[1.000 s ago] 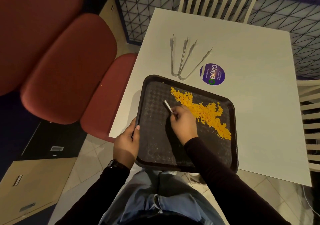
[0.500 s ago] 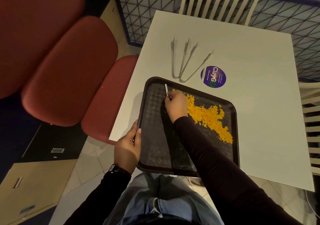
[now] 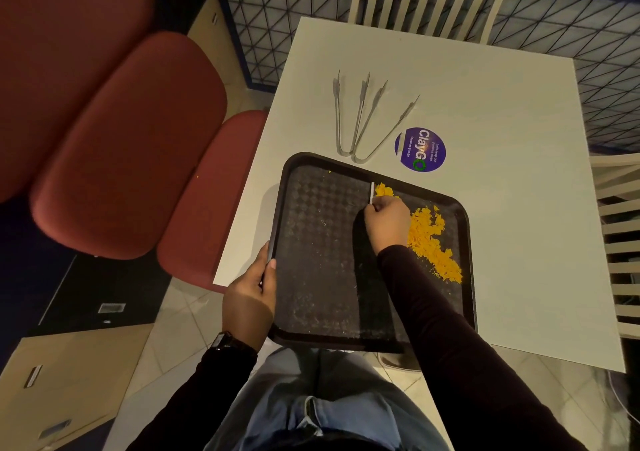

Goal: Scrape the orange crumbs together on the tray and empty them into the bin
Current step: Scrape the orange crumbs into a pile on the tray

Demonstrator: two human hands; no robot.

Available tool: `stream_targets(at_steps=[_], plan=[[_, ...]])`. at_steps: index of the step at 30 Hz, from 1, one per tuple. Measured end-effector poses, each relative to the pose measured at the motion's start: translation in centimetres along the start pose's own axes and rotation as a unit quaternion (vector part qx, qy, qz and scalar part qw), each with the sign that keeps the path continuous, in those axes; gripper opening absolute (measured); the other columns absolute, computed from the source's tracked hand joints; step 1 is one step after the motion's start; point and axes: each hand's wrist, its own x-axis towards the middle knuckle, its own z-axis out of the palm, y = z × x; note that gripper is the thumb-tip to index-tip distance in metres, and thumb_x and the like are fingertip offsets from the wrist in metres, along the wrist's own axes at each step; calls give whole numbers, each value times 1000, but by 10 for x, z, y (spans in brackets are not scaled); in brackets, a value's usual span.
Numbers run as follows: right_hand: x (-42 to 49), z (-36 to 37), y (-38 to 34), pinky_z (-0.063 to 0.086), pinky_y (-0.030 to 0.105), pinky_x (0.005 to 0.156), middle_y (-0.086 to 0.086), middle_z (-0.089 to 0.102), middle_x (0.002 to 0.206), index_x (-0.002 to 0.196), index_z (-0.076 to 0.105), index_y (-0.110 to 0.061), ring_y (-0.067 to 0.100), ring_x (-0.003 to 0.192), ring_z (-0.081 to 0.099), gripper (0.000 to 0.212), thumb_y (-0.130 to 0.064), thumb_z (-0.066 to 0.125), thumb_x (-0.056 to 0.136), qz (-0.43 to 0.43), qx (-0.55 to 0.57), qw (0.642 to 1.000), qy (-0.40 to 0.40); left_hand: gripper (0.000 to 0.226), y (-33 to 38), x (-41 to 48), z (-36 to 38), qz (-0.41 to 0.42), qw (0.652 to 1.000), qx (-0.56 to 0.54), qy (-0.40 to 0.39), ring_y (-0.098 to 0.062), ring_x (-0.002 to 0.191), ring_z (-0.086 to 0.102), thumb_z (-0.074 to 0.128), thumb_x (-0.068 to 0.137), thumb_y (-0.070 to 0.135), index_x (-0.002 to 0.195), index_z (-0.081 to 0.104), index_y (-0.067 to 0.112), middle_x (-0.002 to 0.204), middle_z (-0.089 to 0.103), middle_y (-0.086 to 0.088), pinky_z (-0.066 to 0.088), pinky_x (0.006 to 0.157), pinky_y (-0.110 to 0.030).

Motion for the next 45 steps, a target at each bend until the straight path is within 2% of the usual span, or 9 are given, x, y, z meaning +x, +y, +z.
stream_targets(at_steps=[4,11,17,21,29,34,37,40,45], plan=[[-20,15,-15,52,37,78,16,66,96,98,69,-3,27,85,62,19,-6,55,86,-76,24,996,-42,36,2,3,1,-4,1000,-8,6,-5,88,61,52,93,20,128,54,11,108,70,-4,38,79,4],[-29,44,-55,44,28,79,16,62,100,101,68,-2,27,89,60,20,-6,55,87,-162,5,983,-83,35,-1,4,2,29,999,14,21,9,89,54,56,90,13,124,57,6,106,70,-6,32,77,10],[-10,40,-54,50,36,83,19,66,99,94,68,1,31,89,63,18,-7,54,86,-113,-4,992,-52,35,0,3,3,24,999,14,21,9,84,54,56,91,15,125,57,8,103,67,4,32,75,9],[-4,30,-33,44,26,67,19,67,82,81,68,3,29,74,62,17,-4,53,84,-75,-14,996,-46,36,0,5,3,1,1000,10,12,3,68,58,53,92,20,128,54,13,98,71,0,40,71,0],[9,1,-4,47,33,73,21,67,92,91,68,3,33,85,62,17,-5,54,85,12,-55,998,-24,37,0,2,3,-28,1000,-6,1,10,82,54,51,93,22,130,52,15,110,69,-1,31,72,9],[-6,3,-28,45,35,80,16,60,105,98,67,-2,31,95,59,18,-7,56,84,-150,-91,983,-49,39,4,5,1,-43,999,-20,-22,-3,101,54,47,95,27,133,48,19,121,64,0,37,90,-15],[-10,17,-44,46,32,82,15,59,106,97,67,-3,29,93,59,17,-9,55,86,-209,-112,967,-88,39,5,4,1,-38,999,-12,-21,-3,99,55,48,95,26,132,49,19,120,65,-1,38,87,-15],[-7,27,-50,46,34,84,16,57,110,103,65,0,31,95,59,22,-9,51,89,-218,-127,963,-96,37,8,0,1,-29,1000,-2,-9,0,92,52,49,94,24,131,51,17,115,68,-4,36,82,-10],[-1,30,-38,48,35,85,19,58,108,98,65,5,32,95,60,21,-7,51,88,-164,-129,976,-60,38,7,1,1,-49,999,-7,-7,-9,76,56,49,94,26,131,51,19,93,71,-9,41,75,-20]])
